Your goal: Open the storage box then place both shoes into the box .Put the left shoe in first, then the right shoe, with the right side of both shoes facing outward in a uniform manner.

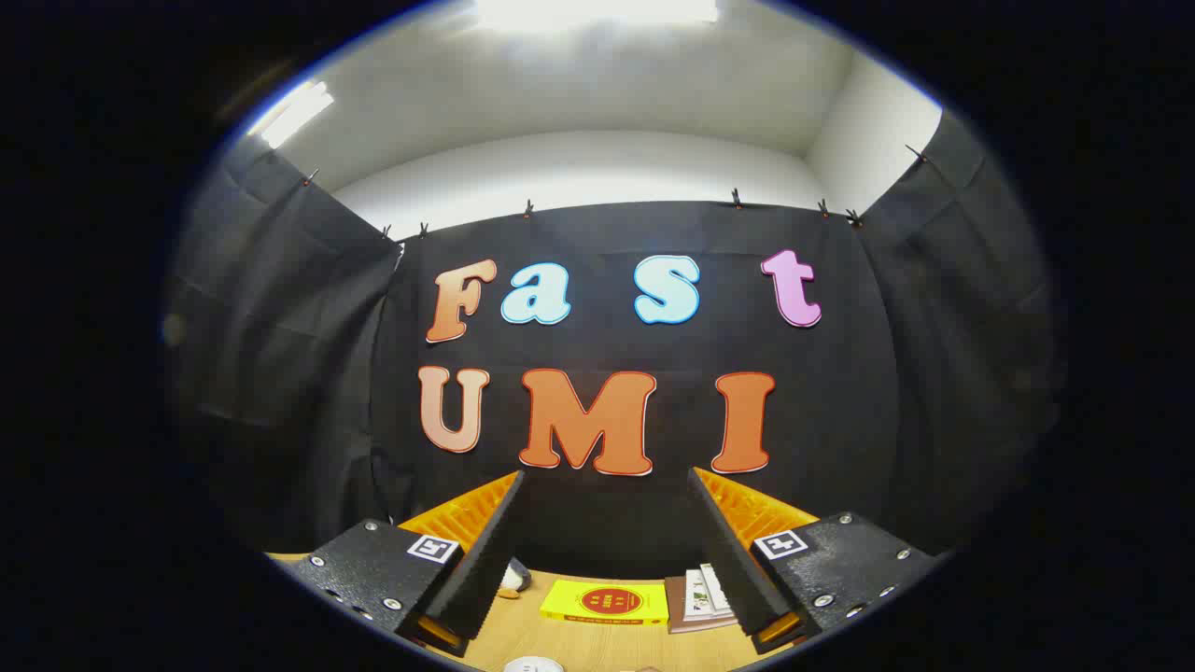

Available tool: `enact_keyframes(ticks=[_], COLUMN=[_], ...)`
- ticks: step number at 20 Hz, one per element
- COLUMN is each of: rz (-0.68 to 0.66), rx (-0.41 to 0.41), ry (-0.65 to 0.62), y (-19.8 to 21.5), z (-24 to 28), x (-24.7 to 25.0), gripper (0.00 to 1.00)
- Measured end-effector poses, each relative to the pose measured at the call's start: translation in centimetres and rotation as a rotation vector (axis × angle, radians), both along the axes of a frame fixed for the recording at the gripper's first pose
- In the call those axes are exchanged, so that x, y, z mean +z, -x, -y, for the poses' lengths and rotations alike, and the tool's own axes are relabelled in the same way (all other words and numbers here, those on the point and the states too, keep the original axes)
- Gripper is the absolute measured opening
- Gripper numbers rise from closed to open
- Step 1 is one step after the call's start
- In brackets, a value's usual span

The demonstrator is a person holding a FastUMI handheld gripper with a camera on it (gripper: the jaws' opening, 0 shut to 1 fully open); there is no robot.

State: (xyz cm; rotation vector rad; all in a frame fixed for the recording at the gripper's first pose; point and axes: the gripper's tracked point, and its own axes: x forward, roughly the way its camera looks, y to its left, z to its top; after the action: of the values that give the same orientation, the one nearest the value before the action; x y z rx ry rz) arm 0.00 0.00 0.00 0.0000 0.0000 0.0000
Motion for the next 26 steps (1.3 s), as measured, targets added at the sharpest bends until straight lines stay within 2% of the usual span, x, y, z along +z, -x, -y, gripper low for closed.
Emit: enact_keyframes(ticks=[10,15,23,26], rz=[0.004,0.013,-0.076,-0.130], rx=[0.063,0.048,0.110,0.160], ry=[-0.045,-0.054,-0.101,-0.150], y=[-0.7,-1.4,-1.2,-0.8], z=[-2.7,-2.5,-4.5,-6.1], x=[0.9,1.2,-1.6,-3.7], gripper=[0.99,0.99,0.99,0.99])
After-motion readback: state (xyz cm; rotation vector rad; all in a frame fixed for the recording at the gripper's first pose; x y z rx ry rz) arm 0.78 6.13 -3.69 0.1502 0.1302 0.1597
